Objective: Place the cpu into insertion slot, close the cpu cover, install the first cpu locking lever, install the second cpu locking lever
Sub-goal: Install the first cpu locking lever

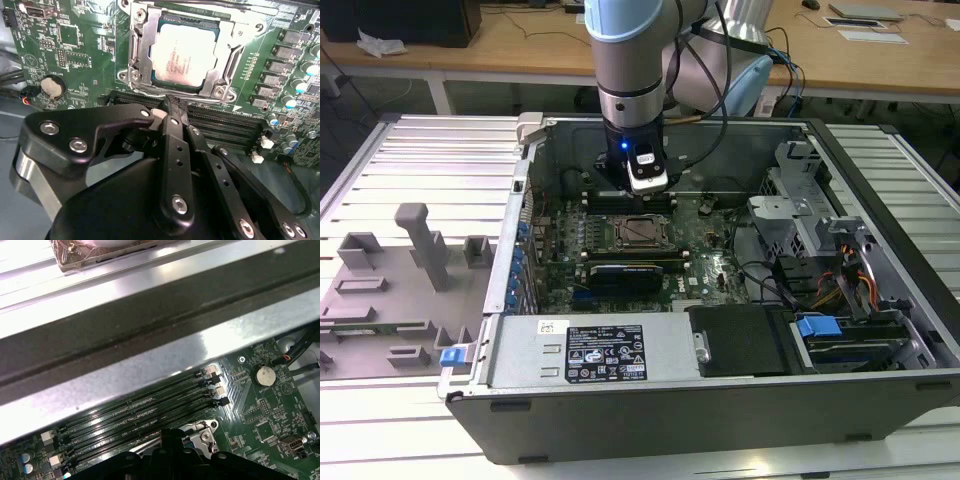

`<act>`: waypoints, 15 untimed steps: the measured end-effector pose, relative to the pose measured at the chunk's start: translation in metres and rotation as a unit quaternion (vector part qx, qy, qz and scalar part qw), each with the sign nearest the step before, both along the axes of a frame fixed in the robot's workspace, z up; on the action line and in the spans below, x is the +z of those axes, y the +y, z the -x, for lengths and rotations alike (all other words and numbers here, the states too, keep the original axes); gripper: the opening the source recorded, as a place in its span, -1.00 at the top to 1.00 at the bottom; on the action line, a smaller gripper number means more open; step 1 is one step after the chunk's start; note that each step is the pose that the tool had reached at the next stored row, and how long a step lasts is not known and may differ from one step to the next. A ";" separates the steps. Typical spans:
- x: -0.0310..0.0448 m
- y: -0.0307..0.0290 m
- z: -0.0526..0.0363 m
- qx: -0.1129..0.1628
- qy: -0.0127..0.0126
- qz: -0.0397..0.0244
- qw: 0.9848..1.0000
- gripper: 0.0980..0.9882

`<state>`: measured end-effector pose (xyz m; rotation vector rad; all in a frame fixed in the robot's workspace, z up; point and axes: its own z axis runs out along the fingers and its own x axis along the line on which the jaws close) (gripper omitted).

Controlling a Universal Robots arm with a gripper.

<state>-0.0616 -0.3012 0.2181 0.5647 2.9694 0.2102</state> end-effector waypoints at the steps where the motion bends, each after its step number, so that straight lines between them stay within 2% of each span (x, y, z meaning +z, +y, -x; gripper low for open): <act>1: 0.0000 0.0000 0.0000 0.000 0.000 0.000 1.000 0.98; 2: -0.0001 0.0001 -0.0001 0.000 0.000 0.003 1.000 0.98; 3: -0.0001 0.0000 -0.0001 0.000 0.001 0.008 1.000 0.98; 6: 0.0000 -0.0001 0.0000 0.000 0.006 0.033 0.999 0.98; 7: -0.0001 -0.0005 -0.0001 0.000 0.009 0.047 0.999 0.98; 9: 0.0000 -0.0033 0.0000 0.000 0.016 0.066 0.998 0.98; 10: 0.0000 -0.0070 0.0000 0.000 0.019 0.071 0.997 0.98; 12: -0.0002 -0.0134 0.0000 0.000 0.020 0.071 0.997 0.98; 15: -0.0003 -0.0169 -0.0001 0.005 0.020 0.071 0.997 0.98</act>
